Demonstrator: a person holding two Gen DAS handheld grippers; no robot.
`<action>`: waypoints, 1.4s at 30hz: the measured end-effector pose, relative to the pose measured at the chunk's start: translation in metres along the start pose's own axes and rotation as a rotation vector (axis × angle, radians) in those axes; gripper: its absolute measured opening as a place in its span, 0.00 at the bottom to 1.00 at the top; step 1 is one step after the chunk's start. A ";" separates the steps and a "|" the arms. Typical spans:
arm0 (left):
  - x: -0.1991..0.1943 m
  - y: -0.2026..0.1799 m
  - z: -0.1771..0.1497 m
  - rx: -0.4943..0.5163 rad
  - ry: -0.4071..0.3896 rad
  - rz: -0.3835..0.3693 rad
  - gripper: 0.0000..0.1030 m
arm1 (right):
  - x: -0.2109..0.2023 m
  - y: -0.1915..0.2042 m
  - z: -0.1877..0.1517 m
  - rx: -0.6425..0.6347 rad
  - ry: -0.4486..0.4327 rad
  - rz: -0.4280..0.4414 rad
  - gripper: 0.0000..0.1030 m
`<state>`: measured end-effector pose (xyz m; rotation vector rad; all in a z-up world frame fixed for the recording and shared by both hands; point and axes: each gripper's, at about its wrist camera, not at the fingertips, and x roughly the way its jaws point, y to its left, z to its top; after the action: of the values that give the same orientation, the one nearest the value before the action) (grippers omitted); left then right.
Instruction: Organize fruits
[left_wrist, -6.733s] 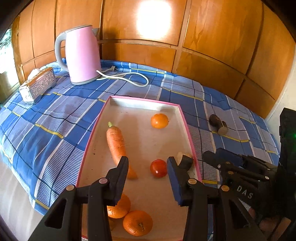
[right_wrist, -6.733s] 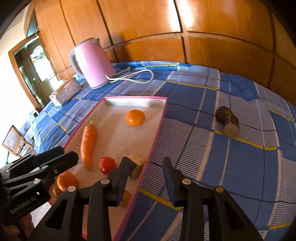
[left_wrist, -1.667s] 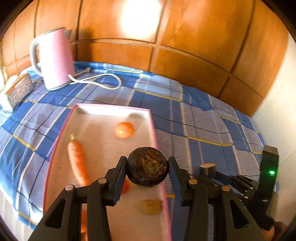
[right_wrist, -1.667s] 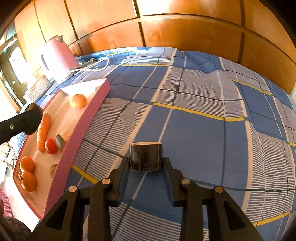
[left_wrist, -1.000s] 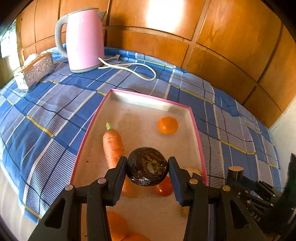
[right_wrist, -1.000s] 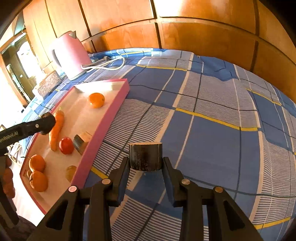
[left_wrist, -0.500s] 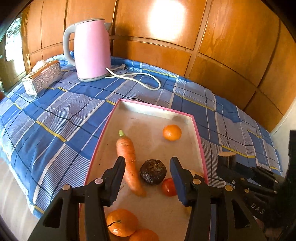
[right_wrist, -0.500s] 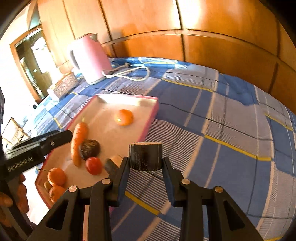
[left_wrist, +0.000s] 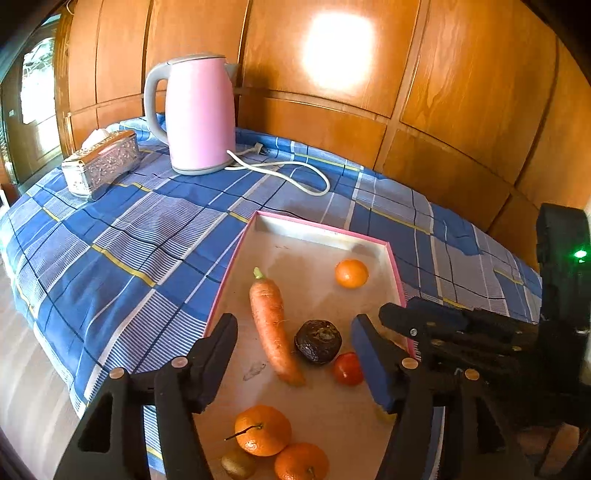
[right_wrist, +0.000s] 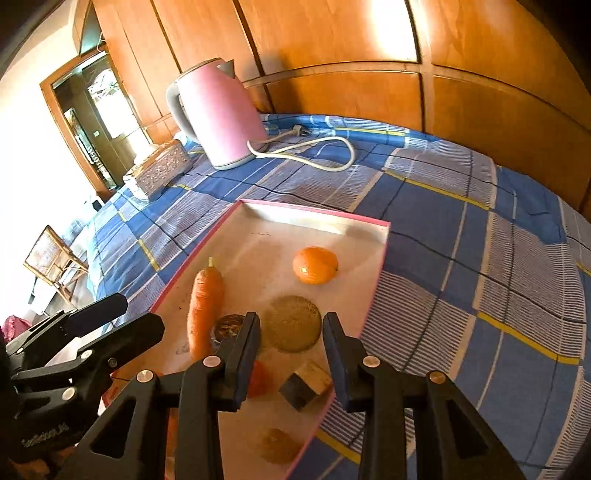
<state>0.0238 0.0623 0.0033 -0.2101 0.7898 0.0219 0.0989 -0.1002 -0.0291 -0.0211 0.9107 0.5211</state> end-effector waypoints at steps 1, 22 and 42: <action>-0.001 0.000 0.000 -0.001 -0.002 -0.001 0.64 | 0.001 0.001 -0.001 -0.002 0.003 -0.002 0.35; -0.004 0.015 -0.004 -0.031 -0.013 0.041 0.73 | -0.002 0.009 -0.029 -0.037 0.053 0.023 0.35; -0.011 0.013 -0.010 -0.016 -0.041 0.074 0.94 | 0.001 0.014 -0.023 -0.033 -0.003 -0.026 0.34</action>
<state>0.0083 0.0739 0.0021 -0.1950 0.7568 0.1016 0.0757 -0.0933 -0.0413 -0.0620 0.8972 0.5119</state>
